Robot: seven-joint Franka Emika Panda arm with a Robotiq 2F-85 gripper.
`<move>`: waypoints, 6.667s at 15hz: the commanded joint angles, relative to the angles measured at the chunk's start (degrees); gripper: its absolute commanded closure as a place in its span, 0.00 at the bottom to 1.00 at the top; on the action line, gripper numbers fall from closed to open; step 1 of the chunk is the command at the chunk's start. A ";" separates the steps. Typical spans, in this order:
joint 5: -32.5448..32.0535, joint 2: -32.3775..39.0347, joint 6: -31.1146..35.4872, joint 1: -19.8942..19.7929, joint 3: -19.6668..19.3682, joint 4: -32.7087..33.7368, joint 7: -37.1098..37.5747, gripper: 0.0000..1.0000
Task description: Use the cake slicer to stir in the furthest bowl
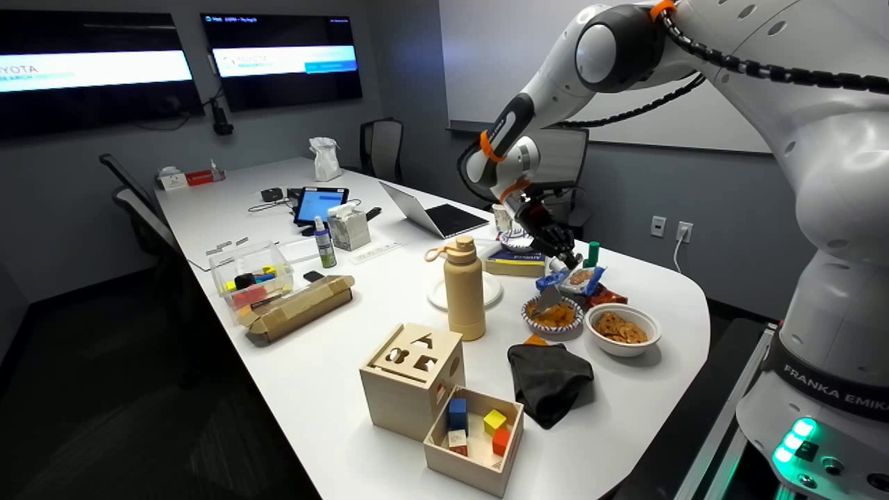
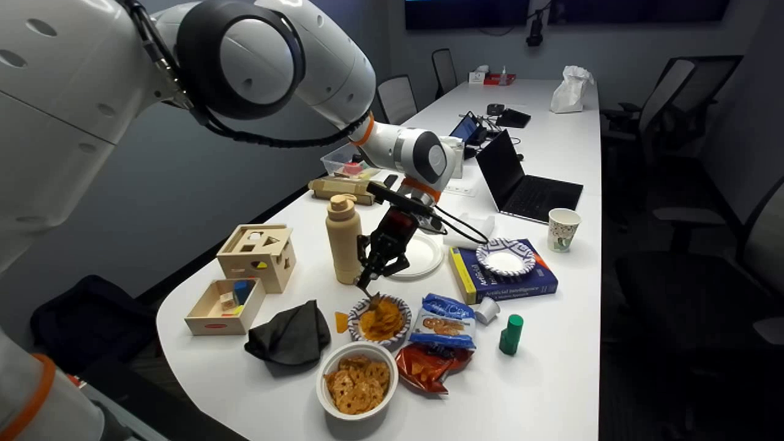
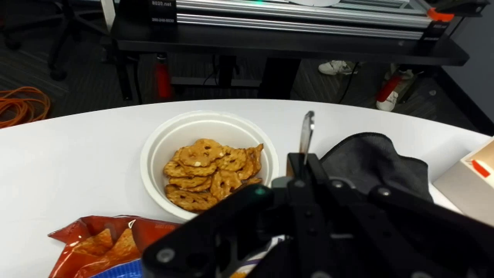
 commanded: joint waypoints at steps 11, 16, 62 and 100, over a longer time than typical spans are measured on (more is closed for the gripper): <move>-13.67 -0.08 -5.59 3.28 -1.27 0.33 0.62 0.99; -15.96 1.00 -6.08 3.55 0.80 0.66 -3.87 0.99; 4.92 4.66 8.32 -8.26 3.58 1.00 -21.67 0.99; 11.49 -10.91 29.11 -11.94 -1.03 -27.72 -18.08 0.10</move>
